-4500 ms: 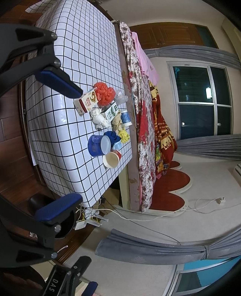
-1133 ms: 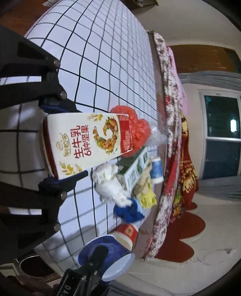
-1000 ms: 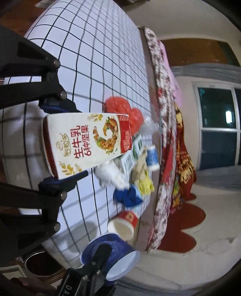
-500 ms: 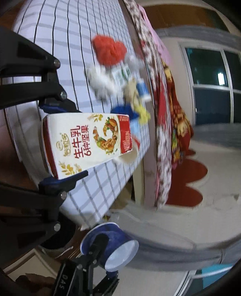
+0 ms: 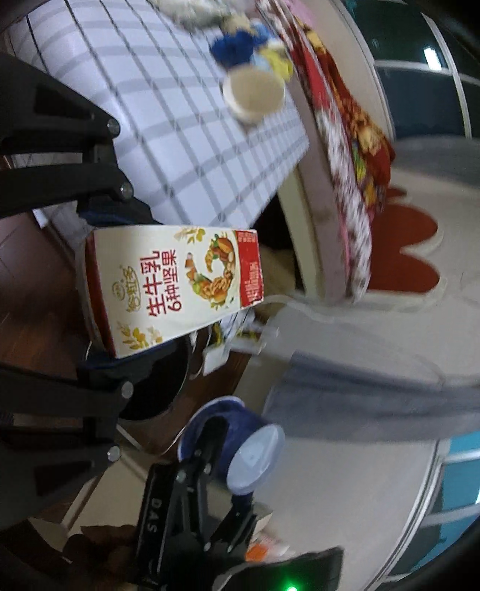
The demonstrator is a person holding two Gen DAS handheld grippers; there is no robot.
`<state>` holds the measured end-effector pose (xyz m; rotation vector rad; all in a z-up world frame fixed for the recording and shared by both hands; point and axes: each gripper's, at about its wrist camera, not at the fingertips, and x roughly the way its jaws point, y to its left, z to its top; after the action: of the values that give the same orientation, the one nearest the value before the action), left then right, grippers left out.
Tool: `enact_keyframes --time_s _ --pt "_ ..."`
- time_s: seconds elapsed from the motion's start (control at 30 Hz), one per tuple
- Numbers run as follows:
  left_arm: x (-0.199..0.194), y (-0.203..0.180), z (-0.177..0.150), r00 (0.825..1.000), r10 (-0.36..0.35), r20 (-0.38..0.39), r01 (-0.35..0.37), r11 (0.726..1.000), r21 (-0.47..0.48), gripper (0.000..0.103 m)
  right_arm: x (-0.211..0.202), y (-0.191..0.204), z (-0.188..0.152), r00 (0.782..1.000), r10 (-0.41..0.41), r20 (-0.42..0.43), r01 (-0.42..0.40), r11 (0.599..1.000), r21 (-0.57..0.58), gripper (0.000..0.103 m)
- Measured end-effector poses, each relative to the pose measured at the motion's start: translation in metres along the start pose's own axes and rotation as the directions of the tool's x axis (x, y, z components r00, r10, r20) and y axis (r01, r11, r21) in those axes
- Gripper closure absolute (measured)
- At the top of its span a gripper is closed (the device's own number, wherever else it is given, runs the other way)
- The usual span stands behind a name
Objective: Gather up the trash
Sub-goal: 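Carry the blue cup and milk carton over the black bin with both tools, then open both tools to drop the cup and carton into the bin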
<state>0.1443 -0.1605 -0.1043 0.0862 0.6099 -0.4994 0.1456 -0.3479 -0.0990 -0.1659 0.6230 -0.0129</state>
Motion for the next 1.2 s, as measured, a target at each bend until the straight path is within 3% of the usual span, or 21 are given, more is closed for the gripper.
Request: enact_keyframes --time_s 0.27,0.4,0.63,0.67,0.7,0.73,0.93,1.0,1.2 --pt "0.047 -0.049 -0.007 0.990 -0.102 -0.101 0.108 0.992 0.062 0.050 0.034 -0.040 -0.041 0.995 0.021 -0.100 -0.019 1.000 0.020 0.026" --pt "0.080 -0.049 -0.012 0.973 -0.152 -0.175 0.162 0.986 0.041 0.050 0.060 -0.051 -0.056 0.988 0.044 -0.148 -0.041 0.999 0.026 0.026" --pt "0.110 -0.050 -0.016 0.953 -0.205 -0.225 0.209 0.978 -0.004 0.045 0.110 -0.055 -0.068 0.967 0.113 -0.228 -0.108 0.994 0.037 0.024" --pt "0.114 -0.050 -0.017 0.952 -0.202 -0.228 0.203 0.979 -0.019 0.023 0.119 -0.054 -0.071 0.963 0.102 -0.251 -0.098 0.995 0.029 0.021" --pt "0.115 -0.049 -0.018 0.955 -0.185 -0.233 0.184 0.983 -0.026 0.013 0.129 -0.055 -0.076 0.955 0.077 -0.287 -0.073 0.997 0.024 0.009" --pt "0.115 -0.047 -0.019 0.957 -0.181 -0.229 0.176 0.984 -0.040 0.009 0.138 -0.059 -0.083 0.944 0.063 -0.324 -0.056 0.998 0.030 0.006" --pt "0.117 -0.045 -0.026 0.964 -0.095 -0.250 0.089 0.995 -0.033 0.003 0.142 -0.083 -0.107 0.926 0.016 -0.377 0.019 0.996 0.088 0.005" --pt "0.114 -0.047 -0.029 0.968 -0.059 -0.243 0.057 0.998 -0.016 0.002 0.136 -0.078 -0.105 0.927 0.002 -0.375 0.026 0.997 0.071 0.001" --pt "0.111 -0.041 -0.026 0.974 -0.011 -0.226 0.008 1.000 -0.010 0.001 0.125 -0.069 -0.090 0.942 -0.007 -0.336 0.025 0.998 0.049 0.001"
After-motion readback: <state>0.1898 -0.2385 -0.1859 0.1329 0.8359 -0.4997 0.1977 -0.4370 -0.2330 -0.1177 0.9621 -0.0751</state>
